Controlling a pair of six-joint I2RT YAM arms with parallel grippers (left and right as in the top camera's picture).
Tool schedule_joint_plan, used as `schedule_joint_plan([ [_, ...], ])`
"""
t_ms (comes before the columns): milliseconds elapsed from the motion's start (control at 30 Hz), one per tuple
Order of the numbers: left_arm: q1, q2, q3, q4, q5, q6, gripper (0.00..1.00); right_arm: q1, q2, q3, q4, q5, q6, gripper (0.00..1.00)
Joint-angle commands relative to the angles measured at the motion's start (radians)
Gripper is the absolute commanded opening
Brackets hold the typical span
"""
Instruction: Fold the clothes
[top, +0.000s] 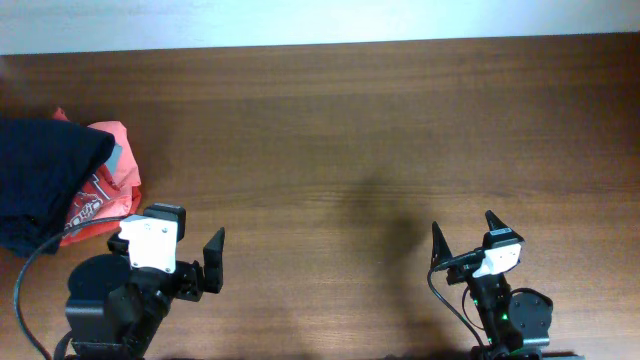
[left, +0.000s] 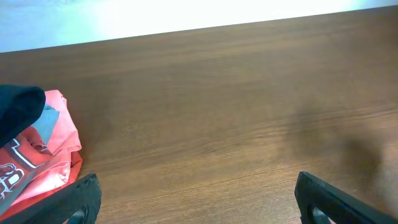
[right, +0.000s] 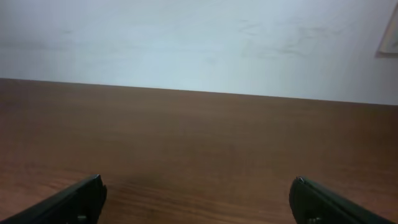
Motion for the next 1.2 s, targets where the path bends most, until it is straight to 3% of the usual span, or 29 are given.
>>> schedule_joint_plan([
  [0, 0.005, -0.003, -0.004, -0.001, 0.0, -0.01, 0.99, -0.005, -0.006, -0.005, -0.005, -0.016, 0.009, 0.99],
  [633, 0.005, -0.014, -0.01, -0.028, -0.044, 0.0, 0.99, -0.005, -0.006, -0.005, -0.005, -0.016, 0.009, 0.98],
  [867, 0.012, -0.176, -0.186, -0.022, -0.129, 0.009, 0.99, -0.005, -0.006, -0.005, -0.005, -0.016, 0.009, 0.99],
  [967, 0.033, -0.261, -0.314, 0.065, -0.158, 0.01, 0.99, -0.005, -0.006, -0.005, -0.005, -0.016, 0.008, 0.99],
  [1167, 0.057, -0.41, -0.613, 0.407, -0.161, 0.008, 0.99, -0.005, -0.006, -0.005, -0.005, -0.016, 0.009, 0.98],
])
